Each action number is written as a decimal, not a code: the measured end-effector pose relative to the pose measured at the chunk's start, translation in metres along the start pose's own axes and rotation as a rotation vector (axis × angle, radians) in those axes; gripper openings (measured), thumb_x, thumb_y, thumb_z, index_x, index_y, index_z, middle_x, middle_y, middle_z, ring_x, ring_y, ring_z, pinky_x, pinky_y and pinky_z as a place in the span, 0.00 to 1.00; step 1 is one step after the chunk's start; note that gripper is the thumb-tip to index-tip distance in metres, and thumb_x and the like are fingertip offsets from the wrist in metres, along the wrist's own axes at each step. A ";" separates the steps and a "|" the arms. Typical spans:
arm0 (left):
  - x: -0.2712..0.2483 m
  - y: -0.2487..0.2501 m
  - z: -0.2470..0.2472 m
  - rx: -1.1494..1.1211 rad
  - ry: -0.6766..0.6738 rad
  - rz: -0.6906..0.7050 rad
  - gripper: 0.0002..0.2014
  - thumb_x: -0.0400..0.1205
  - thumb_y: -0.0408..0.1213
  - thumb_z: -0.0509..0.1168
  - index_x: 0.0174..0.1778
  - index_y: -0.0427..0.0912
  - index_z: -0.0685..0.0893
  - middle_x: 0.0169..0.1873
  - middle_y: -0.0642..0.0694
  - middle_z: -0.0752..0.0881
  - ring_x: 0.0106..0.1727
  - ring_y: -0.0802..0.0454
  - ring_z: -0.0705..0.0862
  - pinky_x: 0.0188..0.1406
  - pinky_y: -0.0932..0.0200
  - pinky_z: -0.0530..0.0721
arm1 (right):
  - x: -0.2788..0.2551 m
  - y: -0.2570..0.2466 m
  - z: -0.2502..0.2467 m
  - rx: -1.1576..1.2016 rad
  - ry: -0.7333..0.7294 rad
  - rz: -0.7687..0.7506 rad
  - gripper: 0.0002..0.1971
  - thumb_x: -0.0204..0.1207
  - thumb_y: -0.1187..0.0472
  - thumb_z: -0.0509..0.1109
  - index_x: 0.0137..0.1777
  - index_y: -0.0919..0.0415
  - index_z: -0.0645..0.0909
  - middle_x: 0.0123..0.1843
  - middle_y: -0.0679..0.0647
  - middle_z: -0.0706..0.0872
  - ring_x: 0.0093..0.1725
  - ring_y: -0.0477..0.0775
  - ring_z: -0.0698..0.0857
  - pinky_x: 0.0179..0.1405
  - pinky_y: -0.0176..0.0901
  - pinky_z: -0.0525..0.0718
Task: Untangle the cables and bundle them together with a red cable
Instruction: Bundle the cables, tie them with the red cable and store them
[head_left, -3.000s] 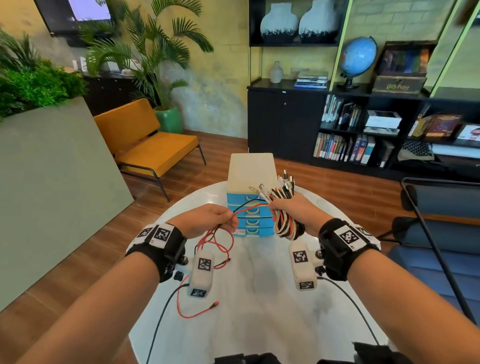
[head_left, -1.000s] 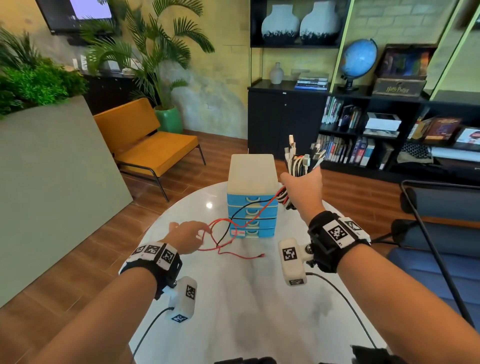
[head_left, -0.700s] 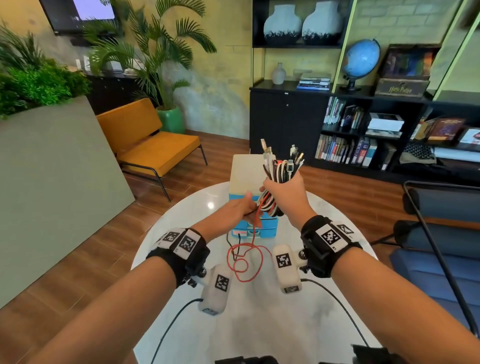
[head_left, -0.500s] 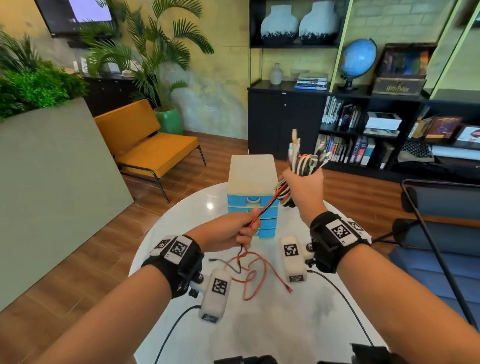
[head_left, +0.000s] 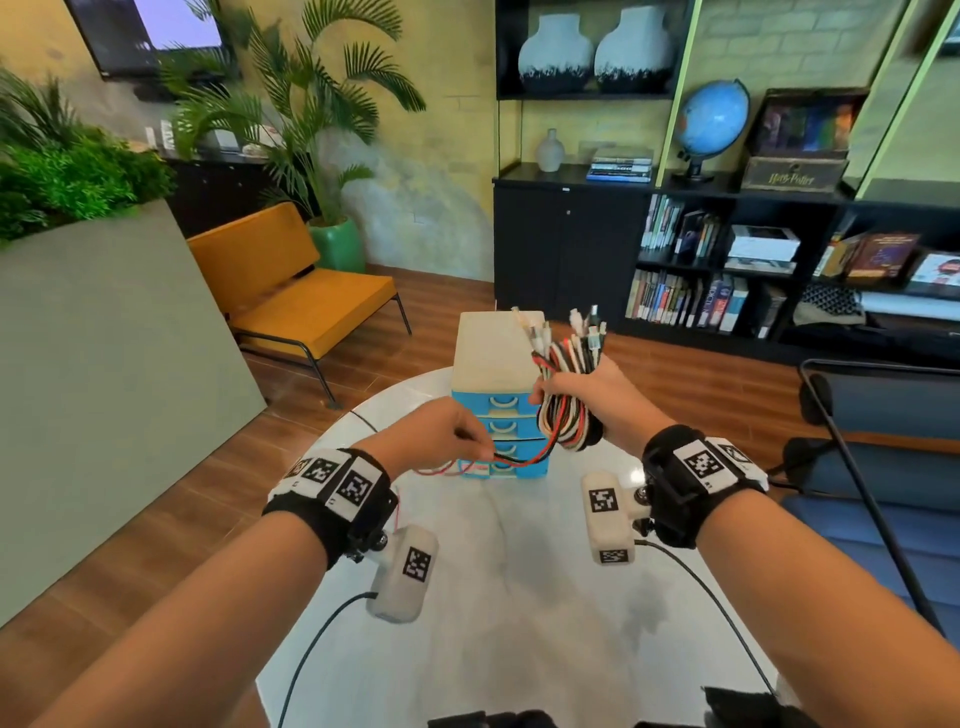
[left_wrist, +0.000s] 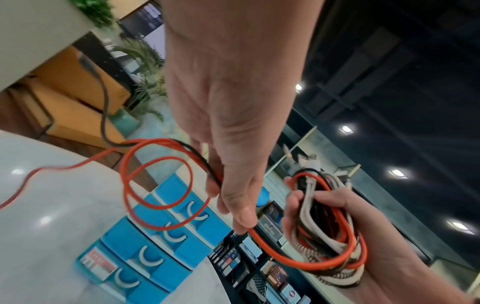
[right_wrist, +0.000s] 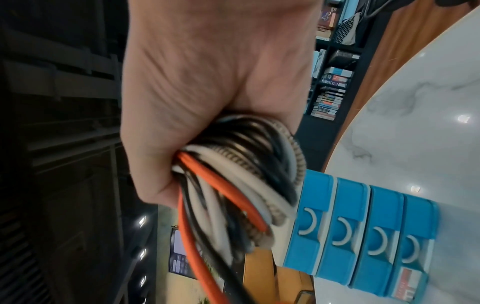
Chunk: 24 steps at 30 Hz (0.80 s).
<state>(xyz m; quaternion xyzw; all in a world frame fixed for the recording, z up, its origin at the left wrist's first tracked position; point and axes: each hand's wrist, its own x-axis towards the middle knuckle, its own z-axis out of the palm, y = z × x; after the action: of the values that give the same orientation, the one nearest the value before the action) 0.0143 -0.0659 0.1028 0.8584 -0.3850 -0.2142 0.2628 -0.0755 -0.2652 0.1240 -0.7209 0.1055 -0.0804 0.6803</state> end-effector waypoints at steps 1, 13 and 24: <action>0.001 0.004 0.000 0.023 0.055 0.033 0.07 0.76 0.35 0.73 0.49 0.44 0.90 0.52 0.53 0.88 0.54 0.56 0.83 0.46 0.68 0.81 | -0.002 -0.001 0.002 -0.044 -0.051 -0.003 0.07 0.71 0.74 0.73 0.47 0.64 0.84 0.46 0.61 0.90 0.49 0.58 0.89 0.57 0.57 0.87; 0.001 0.026 0.003 -0.192 0.331 0.128 0.24 0.70 0.31 0.78 0.49 0.44 0.67 0.38 0.47 0.86 0.39 0.55 0.87 0.40 0.66 0.86 | -0.006 0.005 0.024 -0.159 -0.177 0.076 0.12 0.75 0.67 0.73 0.56 0.56 0.82 0.48 0.59 0.90 0.47 0.53 0.90 0.48 0.43 0.89; 0.007 -0.004 0.014 -0.152 0.188 0.091 0.26 0.75 0.39 0.75 0.64 0.46 0.70 0.53 0.48 0.88 0.51 0.53 0.88 0.54 0.56 0.86 | -0.013 0.007 0.028 -0.297 -0.348 0.170 0.08 0.75 0.65 0.73 0.52 0.55 0.82 0.45 0.57 0.89 0.45 0.53 0.89 0.52 0.45 0.89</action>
<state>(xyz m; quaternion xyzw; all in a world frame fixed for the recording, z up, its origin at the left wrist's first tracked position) 0.0126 -0.0727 0.0879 0.8340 -0.3798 -0.1492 0.3715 -0.0806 -0.2350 0.1157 -0.8044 0.0576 0.1191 0.5792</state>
